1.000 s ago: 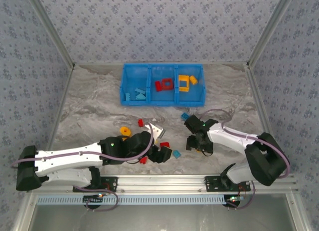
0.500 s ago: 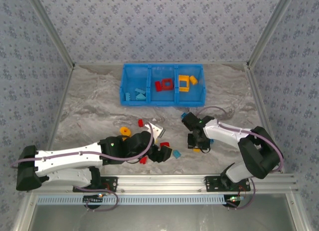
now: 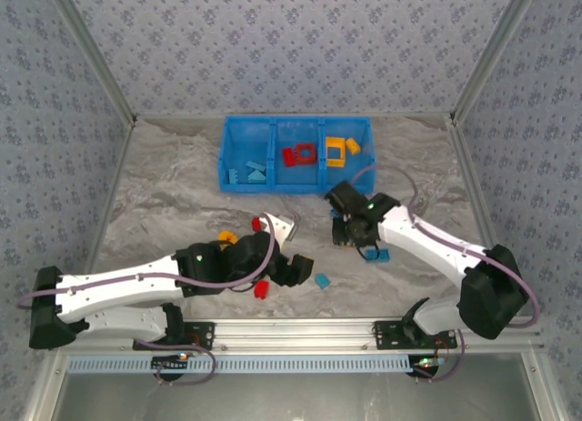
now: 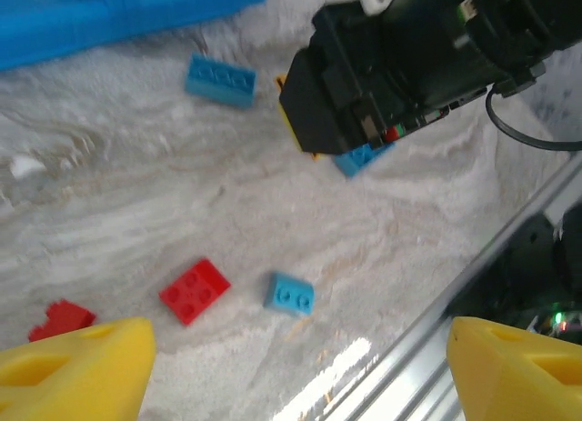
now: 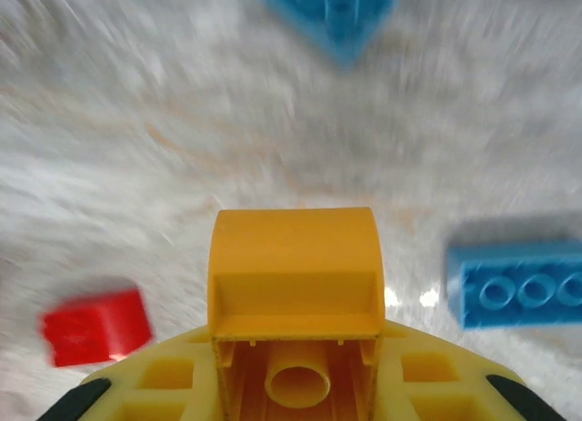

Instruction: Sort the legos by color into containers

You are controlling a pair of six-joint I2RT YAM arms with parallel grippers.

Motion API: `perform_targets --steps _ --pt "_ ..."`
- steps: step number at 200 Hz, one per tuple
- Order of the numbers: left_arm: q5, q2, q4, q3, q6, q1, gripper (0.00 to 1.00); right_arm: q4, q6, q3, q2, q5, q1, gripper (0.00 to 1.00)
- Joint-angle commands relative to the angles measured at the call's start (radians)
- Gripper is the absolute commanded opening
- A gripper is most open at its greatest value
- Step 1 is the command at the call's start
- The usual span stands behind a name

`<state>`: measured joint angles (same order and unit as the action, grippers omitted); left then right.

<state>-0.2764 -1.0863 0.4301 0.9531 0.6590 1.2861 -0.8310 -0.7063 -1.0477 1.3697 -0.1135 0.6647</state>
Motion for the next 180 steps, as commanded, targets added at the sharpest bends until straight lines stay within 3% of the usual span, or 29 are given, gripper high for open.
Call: perform_targets --steps 1,34,71,107,143,180 --pt "-0.014 -0.034 0.042 0.104 -0.019 -0.086 0.84 -0.036 0.109 -0.122 0.031 -0.042 -0.099 0.26" --pt "0.044 -0.128 0.074 0.247 -0.053 -0.213 0.83 -0.017 0.210 -0.371 0.256 -0.022 -0.245 0.24" --pt "0.089 -0.183 0.064 0.318 -0.094 -0.292 0.83 -0.095 0.260 -0.656 0.518 -0.135 -0.281 0.24" --pt "0.123 -0.209 0.024 0.320 -0.101 -0.310 0.83 -0.150 0.284 -0.890 0.743 -0.259 -0.301 0.24" --pt "0.153 -0.232 -0.032 0.310 -0.101 -0.310 0.83 -0.225 0.288 -1.098 0.929 -0.270 -0.331 0.24" --pt "0.166 -0.266 -0.037 0.344 -0.110 -0.310 0.83 -0.240 0.292 -1.192 1.036 -0.291 -0.341 0.25"
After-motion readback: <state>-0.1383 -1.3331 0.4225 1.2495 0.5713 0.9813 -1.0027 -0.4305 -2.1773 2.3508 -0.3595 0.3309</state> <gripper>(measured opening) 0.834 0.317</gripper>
